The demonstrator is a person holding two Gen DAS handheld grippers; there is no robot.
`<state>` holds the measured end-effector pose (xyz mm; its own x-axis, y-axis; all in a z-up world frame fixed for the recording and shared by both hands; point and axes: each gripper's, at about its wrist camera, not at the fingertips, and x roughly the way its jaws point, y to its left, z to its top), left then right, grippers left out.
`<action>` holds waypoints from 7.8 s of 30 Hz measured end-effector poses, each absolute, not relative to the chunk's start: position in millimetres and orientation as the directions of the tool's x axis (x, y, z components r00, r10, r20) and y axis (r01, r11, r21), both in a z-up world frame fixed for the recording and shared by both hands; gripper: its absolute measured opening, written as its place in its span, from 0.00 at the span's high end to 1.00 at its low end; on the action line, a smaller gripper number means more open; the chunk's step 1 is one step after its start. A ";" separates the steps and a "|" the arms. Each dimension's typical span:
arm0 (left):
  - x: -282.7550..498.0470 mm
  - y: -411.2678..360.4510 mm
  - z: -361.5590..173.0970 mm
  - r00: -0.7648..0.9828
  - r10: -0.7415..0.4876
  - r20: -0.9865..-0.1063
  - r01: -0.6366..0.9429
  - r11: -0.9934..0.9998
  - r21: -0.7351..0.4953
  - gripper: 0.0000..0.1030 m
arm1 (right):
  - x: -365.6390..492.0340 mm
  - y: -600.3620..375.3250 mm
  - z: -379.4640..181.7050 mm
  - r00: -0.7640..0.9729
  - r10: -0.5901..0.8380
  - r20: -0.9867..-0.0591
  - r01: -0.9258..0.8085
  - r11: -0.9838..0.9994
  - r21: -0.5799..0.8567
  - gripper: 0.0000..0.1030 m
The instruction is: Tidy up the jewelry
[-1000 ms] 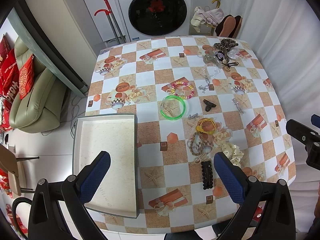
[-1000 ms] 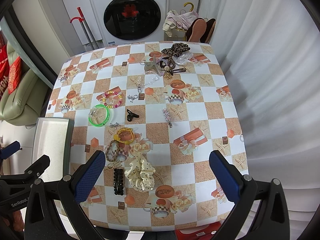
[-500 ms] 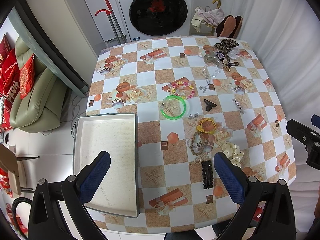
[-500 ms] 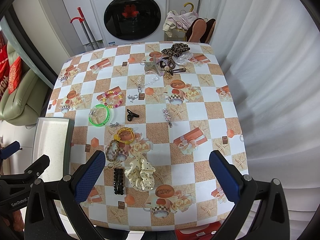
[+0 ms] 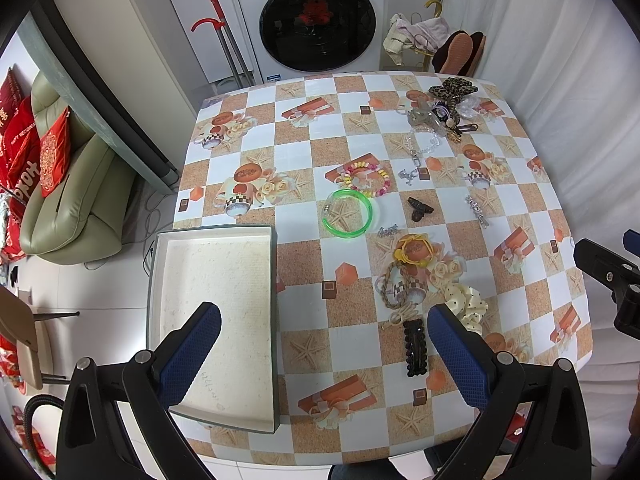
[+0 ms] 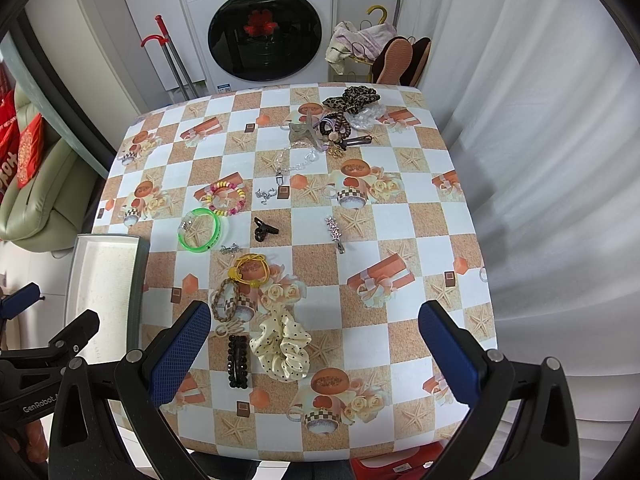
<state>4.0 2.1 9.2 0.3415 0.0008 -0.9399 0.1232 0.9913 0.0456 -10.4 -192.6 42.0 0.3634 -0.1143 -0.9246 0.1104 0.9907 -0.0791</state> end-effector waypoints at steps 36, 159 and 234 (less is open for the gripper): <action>4.0 1.4 7.5 0.332 -0.002 -0.943 0.127 0.991 0.043 0.00 | -9.5 -195.9 37.9 0.353 -0.106 -0.930 0.115 0.991 -0.069 0.00; 40.0 213.8 -179.3 0.339 0.112 -0.934 -0.201 0.979 0.044 0.89 | 129.4 120.3 -197.7 0.073 0.300 -0.951 -0.421 0.874 0.243 0.84; 194.7 -10.4 -186.3 0.303 -0.025 -0.953 0.076 0.997 -0.002 0.18 | 183.2 -196.1 -164.0 0.225 0.135 -0.965 -0.054 0.991 0.126 0.35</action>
